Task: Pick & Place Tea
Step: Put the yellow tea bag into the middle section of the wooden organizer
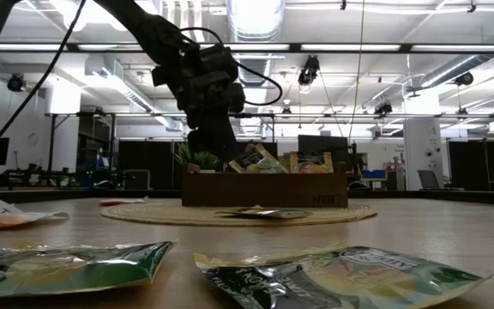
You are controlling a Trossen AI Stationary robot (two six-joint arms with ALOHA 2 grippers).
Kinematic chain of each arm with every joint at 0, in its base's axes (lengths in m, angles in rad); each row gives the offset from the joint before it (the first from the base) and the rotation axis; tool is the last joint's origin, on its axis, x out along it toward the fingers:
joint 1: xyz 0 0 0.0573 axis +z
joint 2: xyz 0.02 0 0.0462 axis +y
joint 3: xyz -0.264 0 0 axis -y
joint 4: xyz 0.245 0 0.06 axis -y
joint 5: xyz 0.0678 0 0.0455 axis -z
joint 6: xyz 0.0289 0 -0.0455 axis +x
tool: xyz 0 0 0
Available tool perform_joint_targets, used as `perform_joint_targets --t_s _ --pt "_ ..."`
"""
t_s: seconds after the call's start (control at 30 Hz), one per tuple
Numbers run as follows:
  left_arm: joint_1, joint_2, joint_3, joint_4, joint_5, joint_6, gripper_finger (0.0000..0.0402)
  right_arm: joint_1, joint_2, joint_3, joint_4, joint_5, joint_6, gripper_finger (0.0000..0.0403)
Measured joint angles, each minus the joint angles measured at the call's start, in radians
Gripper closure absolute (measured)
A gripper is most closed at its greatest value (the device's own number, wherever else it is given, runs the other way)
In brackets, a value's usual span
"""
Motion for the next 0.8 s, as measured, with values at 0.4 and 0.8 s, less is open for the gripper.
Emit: perform_joint_targets --t_s 0.4,0.8 --pt "-0.003 0.023 0.0 0.03 -0.017 -0.035 0.0212 0.0 0.0 0.0 0.0 0.0 0.0 0.0335" --pt "-0.006 0.026 0.0 0.031 -0.006 -0.041 0.0321 0.0 0.0 0.0 0.0 0.0 -0.008 0.0335"
